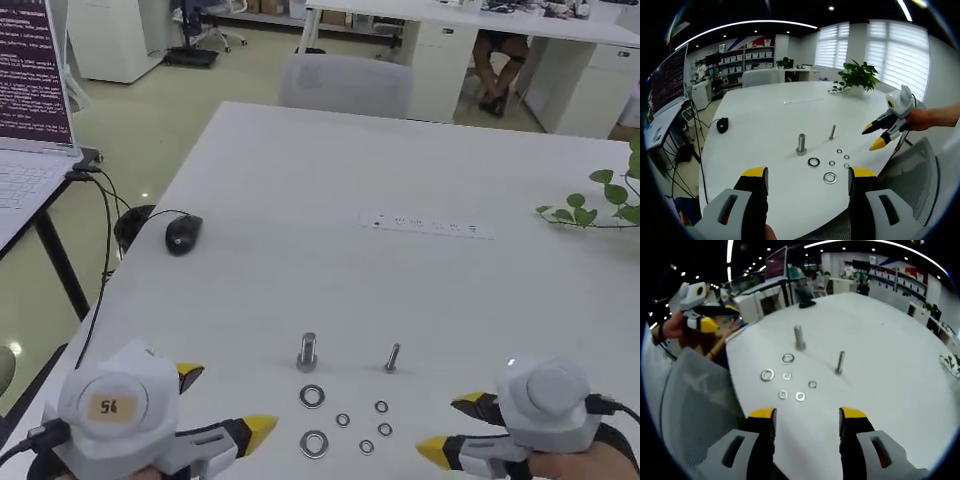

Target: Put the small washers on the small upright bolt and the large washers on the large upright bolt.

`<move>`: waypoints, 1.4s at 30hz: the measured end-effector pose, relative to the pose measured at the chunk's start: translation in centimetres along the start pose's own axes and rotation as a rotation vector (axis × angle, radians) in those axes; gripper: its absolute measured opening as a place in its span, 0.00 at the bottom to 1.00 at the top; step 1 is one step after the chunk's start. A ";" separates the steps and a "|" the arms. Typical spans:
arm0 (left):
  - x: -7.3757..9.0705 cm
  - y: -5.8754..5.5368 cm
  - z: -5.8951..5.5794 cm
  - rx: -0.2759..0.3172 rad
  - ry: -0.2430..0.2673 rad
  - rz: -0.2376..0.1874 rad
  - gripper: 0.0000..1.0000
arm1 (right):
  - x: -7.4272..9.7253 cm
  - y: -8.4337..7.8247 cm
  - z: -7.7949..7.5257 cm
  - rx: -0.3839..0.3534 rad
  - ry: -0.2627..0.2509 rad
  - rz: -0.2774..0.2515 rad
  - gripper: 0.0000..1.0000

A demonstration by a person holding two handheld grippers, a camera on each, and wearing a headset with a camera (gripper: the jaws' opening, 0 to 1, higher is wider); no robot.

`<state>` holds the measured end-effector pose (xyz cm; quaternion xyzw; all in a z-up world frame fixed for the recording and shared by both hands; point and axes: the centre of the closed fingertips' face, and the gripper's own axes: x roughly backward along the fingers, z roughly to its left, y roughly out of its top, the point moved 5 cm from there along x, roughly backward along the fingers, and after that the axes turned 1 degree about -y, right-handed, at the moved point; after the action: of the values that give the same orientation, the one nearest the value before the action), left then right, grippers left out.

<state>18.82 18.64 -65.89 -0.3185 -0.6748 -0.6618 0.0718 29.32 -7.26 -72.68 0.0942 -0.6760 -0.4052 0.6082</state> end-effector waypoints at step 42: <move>0.3 0.2 0.2 0.010 0.022 -0.001 0.64 | -7.6 0.5 0.9 0.447 0.193 0.299 0.17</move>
<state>18.71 18.90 -65.58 -0.3104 -0.6776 -0.6618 0.0808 30.54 -1.79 -77.92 0.1632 -0.6938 -0.1410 0.6871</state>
